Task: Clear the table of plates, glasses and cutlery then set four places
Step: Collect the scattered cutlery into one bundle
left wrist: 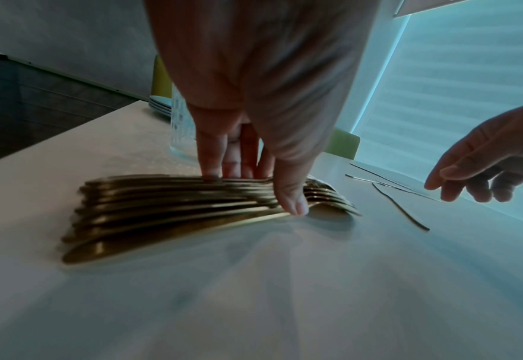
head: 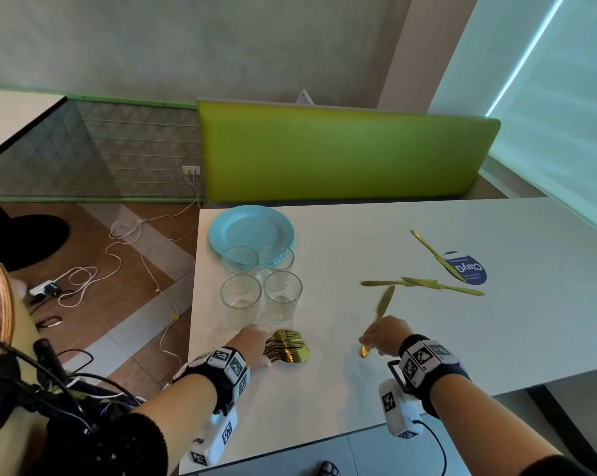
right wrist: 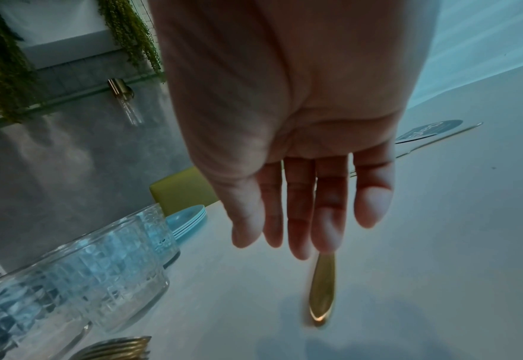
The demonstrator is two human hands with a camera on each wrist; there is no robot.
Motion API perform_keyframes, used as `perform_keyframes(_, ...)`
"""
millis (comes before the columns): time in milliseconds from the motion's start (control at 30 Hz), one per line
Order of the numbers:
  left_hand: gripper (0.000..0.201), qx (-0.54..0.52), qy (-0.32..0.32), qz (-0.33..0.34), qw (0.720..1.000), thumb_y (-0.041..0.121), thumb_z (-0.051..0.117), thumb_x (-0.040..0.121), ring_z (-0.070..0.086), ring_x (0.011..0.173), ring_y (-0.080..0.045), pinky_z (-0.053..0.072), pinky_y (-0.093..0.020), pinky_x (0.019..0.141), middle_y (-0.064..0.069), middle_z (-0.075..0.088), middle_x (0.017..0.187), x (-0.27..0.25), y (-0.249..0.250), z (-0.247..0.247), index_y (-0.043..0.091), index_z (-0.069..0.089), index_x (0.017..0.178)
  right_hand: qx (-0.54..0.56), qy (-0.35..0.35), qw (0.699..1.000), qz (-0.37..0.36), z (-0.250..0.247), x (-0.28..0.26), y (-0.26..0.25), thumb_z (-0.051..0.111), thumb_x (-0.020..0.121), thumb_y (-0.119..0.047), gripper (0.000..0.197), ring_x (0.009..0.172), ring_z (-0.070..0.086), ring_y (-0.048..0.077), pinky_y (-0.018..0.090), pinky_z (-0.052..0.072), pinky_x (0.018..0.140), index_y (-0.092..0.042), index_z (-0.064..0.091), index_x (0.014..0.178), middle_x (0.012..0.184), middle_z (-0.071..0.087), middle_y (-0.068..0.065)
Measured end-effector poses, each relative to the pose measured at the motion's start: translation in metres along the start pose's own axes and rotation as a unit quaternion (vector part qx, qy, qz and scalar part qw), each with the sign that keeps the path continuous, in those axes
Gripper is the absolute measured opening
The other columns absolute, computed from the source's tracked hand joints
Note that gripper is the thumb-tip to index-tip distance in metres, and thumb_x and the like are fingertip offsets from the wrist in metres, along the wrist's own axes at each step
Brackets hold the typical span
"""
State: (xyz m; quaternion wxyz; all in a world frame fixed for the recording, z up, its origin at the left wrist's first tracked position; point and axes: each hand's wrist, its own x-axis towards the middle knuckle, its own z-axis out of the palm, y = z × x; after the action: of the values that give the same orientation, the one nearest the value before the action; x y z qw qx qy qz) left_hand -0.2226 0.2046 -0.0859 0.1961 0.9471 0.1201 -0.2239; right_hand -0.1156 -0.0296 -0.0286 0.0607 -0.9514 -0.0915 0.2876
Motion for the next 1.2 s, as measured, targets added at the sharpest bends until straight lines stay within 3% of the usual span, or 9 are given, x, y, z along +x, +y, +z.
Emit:
perform_keyframes(133,0.062,0.006,-0.003,-0.002,1.000,0.036,0.059,0.088,0.037,0.134,-0.027,0.035,-0.032,0.108,-0.013,0.038,0.143,0.001,0.001,0.000,0.004,0.041,0.137,-0.013,0.000,1.000,-0.002,-0.003,0.001,0.002,0.049,0.095,-0.035,0.037,0.092,0.052,0.009,0.023,0.045,0.098,-0.012,0.064,0.120,0.126,0.063,0.003)
perform_keyframes(233,0.059,0.017,-0.011,-0.001,1.000,0.036,0.057,0.089,0.041,0.131,-0.027,0.037,-0.034,0.106,-0.013,0.042,0.140,0.001,0.007,-0.003,0.006,0.040,0.136,0.002,0.007,1.000,0.012,-0.004,0.004,0.005,0.052,0.094,-0.033,0.035,0.093,0.054,0.009,0.024,0.046,0.098,-0.010,0.066,0.115,0.115,0.066,0.003)
perform_keyframes(367,0.053,0.031,0.000,0.025,0.999,0.034,0.055,0.089,0.044,0.125,-0.028,0.040,-0.038,0.102,-0.010,0.046,0.134,0.001,0.024,-0.014,0.010,0.040,0.134,-0.013,0.015,0.999,0.044,-0.007,0.013,0.007,0.046,0.095,-0.031,0.024,0.111,0.061,0.021,0.027,0.049,0.090,-0.014,0.060,0.085,0.104,0.062,0.006)
perform_keyframes(467,0.046,0.004,-0.006,0.070,0.997,0.032,0.054,0.090,0.049,0.122,-0.026,0.041,-0.035,0.100,-0.009,0.050,0.133,0.003,0.043,-0.023,0.013,0.045,0.131,-0.020,0.028,0.996,0.079,-0.006,0.025,0.013,0.042,0.096,-0.027,0.031,0.092,0.061,0.020,0.021,0.045,0.060,-0.007,0.064,0.106,0.103,0.065,0.004)
perform_keyframes(633,0.037,-0.070,-0.016,0.125,0.990,0.025,0.056,0.091,0.055,0.116,-0.020,0.042,-0.026,0.097,-0.006,0.060,0.126,0.007,0.076,-0.030,0.012,0.055,0.126,-0.006,0.047,0.991,0.127,0.008,0.046,0.017,0.053,0.093,-0.027,0.031,0.089,0.060,0.026,0.026,0.045,0.065,-0.001,0.063,0.108,0.108,0.066,0.013)
perform_keyframes(767,0.032,-0.118,-0.001,0.149,0.982,0.023,0.056,0.091,0.059,0.108,-0.017,0.040,-0.019,0.086,-0.004,0.064,0.119,0.013,0.089,-0.034,0.013,0.059,0.121,0.029,0.045,0.987,0.151,0.016,0.055,0.016,0.057,0.091,-0.034,0.035,0.085,0.060,0.023,0.022,0.041,0.053,-0.003,0.065,0.105,0.109,0.068,0.011)
perform_keyframes(1000,0.029,-0.128,-0.008,0.165,0.978,0.022,0.056,0.091,0.059,0.106,-0.017,0.040,-0.019,0.086,-0.003,0.065,0.116,0.025,0.101,-0.035,0.015,0.061,0.119,0.095,0.062,0.978,0.178,0.019,0.055,0.018,0.054,0.092,-0.018,0.027,0.107,0.064,0.024,0.024,0.050,0.080,-0.002,0.063,0.113,0.115,0.066,0.011)
perform_keyframes(1100,0.030,-0.131,-0.016,0.163,0.978,0.021,0.057,0.090,0.058,0.110,-0.019,0.041,-0.022,0.092,-0.005,0.065,0.117,0.031,0.107,-0.038,0.013,0.061,0.119,0.111,0.062,0.973,0.191,0.019,0.050,0.021,0.056,0.088,-0.013,0.012,0.092,0.065,0.027,0.026,0.051,0.074,-0.005,0.065,0.087,0.098,0.066,0.013)
perform_keyframes(1200,0.031,-0.119,-0.022,0.167,0.979,0.022,0.057,0.090,0.057,0.111,-0.019,0.038,-0.018,0.089,-0.005,0.065,0.118,0.038,0.116,-0.041,0.012,0.061,0.119,0.109,0.053,0.971,0.208,0.021,0.048,0.025,0.059,0.084,-0.015,0.028,0.075,0.058,0.024,0.023,0.049,0.066,-0.011,0.047,0.060,0.067,0.054,0.004)
